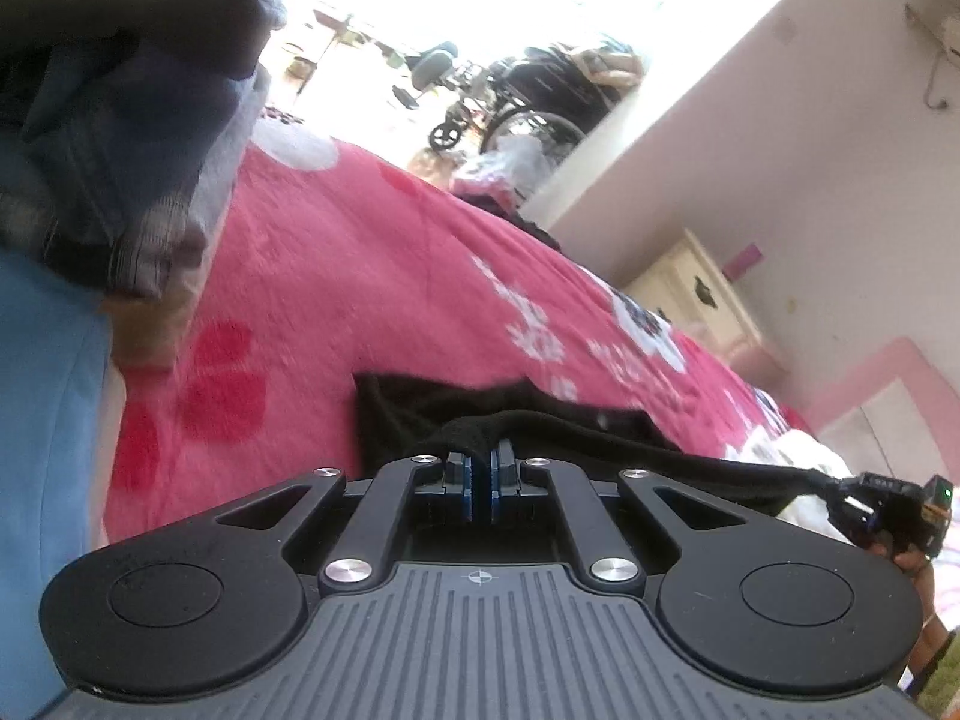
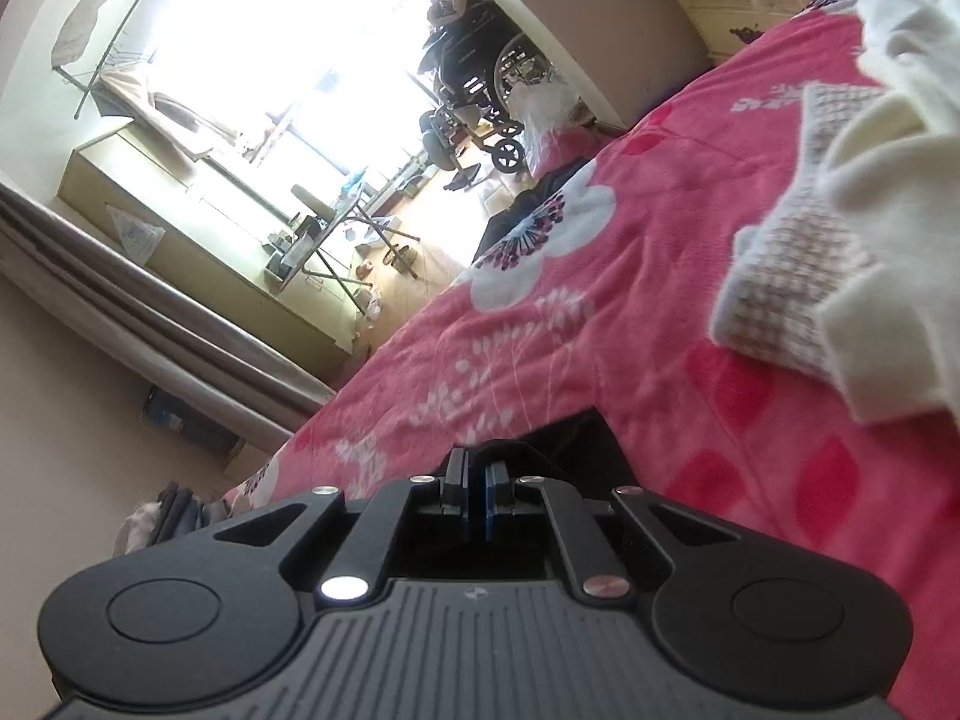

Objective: Fold clothes

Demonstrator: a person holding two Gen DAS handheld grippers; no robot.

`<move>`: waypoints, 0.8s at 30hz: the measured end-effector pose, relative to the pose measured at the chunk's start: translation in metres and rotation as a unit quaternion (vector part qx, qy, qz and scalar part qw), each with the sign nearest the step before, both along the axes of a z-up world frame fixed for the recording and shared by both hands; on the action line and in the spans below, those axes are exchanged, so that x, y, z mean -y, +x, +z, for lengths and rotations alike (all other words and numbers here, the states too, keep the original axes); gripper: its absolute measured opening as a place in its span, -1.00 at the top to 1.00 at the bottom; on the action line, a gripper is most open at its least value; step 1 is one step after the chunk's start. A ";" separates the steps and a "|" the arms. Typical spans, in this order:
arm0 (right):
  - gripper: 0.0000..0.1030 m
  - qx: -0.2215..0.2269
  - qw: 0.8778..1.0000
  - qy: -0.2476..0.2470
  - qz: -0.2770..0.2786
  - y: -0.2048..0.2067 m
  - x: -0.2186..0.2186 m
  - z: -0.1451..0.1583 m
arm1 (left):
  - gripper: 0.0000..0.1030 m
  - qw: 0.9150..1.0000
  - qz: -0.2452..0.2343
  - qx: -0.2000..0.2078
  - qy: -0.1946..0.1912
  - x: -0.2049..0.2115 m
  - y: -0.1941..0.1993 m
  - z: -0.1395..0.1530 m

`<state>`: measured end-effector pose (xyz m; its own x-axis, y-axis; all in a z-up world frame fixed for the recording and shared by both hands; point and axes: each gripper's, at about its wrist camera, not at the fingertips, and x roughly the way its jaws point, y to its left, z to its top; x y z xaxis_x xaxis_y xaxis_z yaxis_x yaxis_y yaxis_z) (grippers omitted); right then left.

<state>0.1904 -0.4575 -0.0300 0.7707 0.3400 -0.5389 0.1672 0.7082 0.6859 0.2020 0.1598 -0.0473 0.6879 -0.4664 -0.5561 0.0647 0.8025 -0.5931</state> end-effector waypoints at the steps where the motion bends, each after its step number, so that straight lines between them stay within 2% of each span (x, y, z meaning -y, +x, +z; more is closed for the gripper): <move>1: 0.91 -0.001 1.000 0.001 0.000 0.007 -0.001 -0.004 | 0.94 1.000 0.006 -0.001 0.000 -0.002 0.006 -0.002; 7: 0.91 -0.016 1.000 -0.001 0.001 0.051 -0.007 -0.031 | 0.94 0.999 0.020 -0.023 0.009 -0.002 0.038 -0.027; 11: 0.91 -0.030 0.999 0.018 -0.013 0.073 -0.004 -0.056 | 0.93 0.999 0.025 -0.047 0.000 -0.006 0.053 -0.046; 13: 0.90 -0.039 0.998 0.038 -0.024 0.085 0.000 -0.069 | 0.91 0.997 0.029 -0.068 -0.030 -0.011 0.061 -0.056; 15: 0.89 -0.048 0.994 0.084 -0.042 0.097 0.007 -0.083 | 0.86 0.993 0.047 -0.085 -0.072 -0.019 0.068 -0.066; 16: 0.84 -0.053 0.991 0.107 -0.051 0.102 0.010 -0.090 | 0.80 0.989 0.060 -0.093 -0.098 -0.025 0.070 -0.071; 17: 0.83 -0.059 0.988 0.132 -0.058 0.108 0.013 -0.098 | 0.65 0.984 0.072 -0.101 -0.124 -0.030 0.073 -0.077; 18: 0.74 -0.064 0.984 0.156 -0.065 0.114 0.016 -0.105 | 0.55 0.980 0.086 -0.108 -0.146 -0.035 0.074 -0.082; 19: 0.52 -0.061 0.982 0.164 -0.076 0.116 0.018 -0.108 | 0.55 0.974 0.099 -0.114 -0.166 -0.040 0.075 -0.088; 20: 0.41 -0.057 0.980 0.171 -0.089 0.118 0.020 -0.111 | 0.55 0.971 0.108 -0.117 -0.177 -0.042 0.075 -0.091; 21: 0.19 -0.053 0.977 0.179 -0.101 0.120 0.022 -0.113 | 0.54 0.970 0.116 -0.117 -0.181 -0.044 0.075 -0.093; 22: 0.10 -0.049 0.975 0.186 -0.113 0.122 0.024 -0.116 | 0.54 0.969 0.133 -0.113 -0.174 -0.044 0.073 -0.093; 24: 0.08 -0.037 0.971 0.198 -0.129 0.122 0.029 -0.119 | 0.49 0.973 0.153 -0.093 -0.145 -0.041 0.069 -0.086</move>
<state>0.3129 -0.4866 -0.1491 0.8225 0.3324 -0.4616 0.3627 0.3187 0.8757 0.2708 0.2012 -0.1334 0.7195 -0.4113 -0.5596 -0.2819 0.5635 -0.7765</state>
